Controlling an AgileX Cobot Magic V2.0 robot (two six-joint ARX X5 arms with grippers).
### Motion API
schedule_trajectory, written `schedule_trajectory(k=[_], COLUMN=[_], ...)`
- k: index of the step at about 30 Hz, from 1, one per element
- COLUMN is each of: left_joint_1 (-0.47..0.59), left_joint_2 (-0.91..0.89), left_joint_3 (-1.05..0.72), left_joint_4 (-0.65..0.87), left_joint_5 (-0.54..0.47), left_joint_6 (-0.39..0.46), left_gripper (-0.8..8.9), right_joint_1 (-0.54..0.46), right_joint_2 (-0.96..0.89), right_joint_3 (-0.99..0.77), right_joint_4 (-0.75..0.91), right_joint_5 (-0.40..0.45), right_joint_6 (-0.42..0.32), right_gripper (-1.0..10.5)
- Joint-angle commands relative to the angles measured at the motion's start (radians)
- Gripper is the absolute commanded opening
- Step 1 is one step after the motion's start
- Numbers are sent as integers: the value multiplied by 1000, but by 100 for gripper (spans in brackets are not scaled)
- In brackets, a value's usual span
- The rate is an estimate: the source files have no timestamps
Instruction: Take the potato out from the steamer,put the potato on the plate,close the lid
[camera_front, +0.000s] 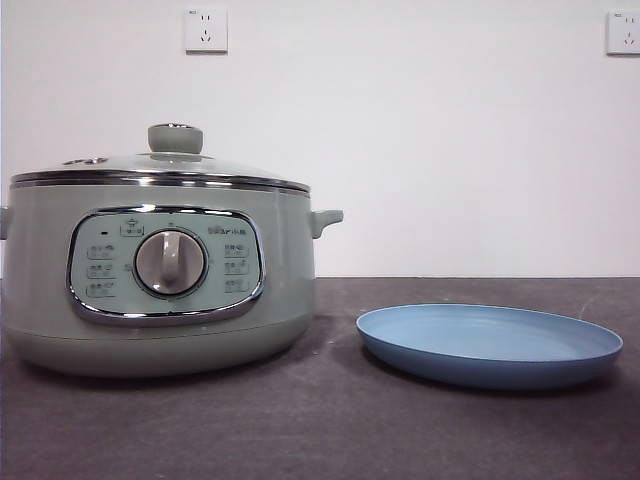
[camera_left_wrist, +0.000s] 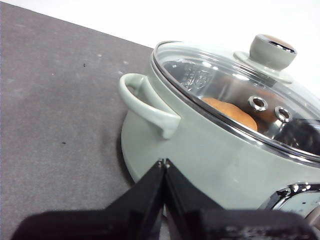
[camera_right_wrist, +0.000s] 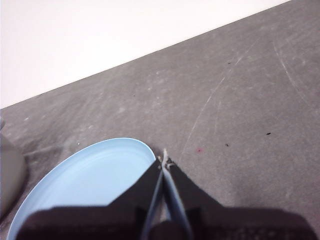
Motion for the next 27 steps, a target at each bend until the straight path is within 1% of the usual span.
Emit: schedule_trajectory(k=[1,3,9,11,14,16,17,19,21,23,26,27], left_joint_1=[3,3,3,3,3,3,3,3,3,3,3,3], left_joint_2=[-3,-3,-3,-3,-3,-1,2,16,45,97,198,233], left_joint_3=[-13,-13,-12,-11,17,65,101,182,271,376,533,580], left_joint_4=[14,39,122,190,285,312,314,310,311,310,309,305], left_joint_5=[-10,-29,-27,-24,-29,-30,-38,-71,-104,-137,-139,-133], left_joint_6=[2,1,0,-12,-56,-59,-58,-54,-34,18,97,114], left_gripper=[-3,-3,-4,-5,-6,-6,-6,-6,-6,-6,-6,-6], right_joint_1=[1,1,1,1,1,1,1,1,1,1,1,1], right_joint_2=[-3,-3,-3,-3,-3,0,8,30,67,125,229,263], right_joint_3=[-11,-11,-11,-11,3,33,57,122,207,310,470,519], right_joint_4=[-8,-8,42,108,265,360,399,429,424,420,417,418], right_joint_5=[2,2,2,2,0,6,8,29,48,49,39,18], right_joint_6=[10,12,14,18,86,111,111,111,103,76,35,26], right_gripper=[-1,-1,-1,-2,-3,-9,-10,-10,-10,-10,-10,-10])
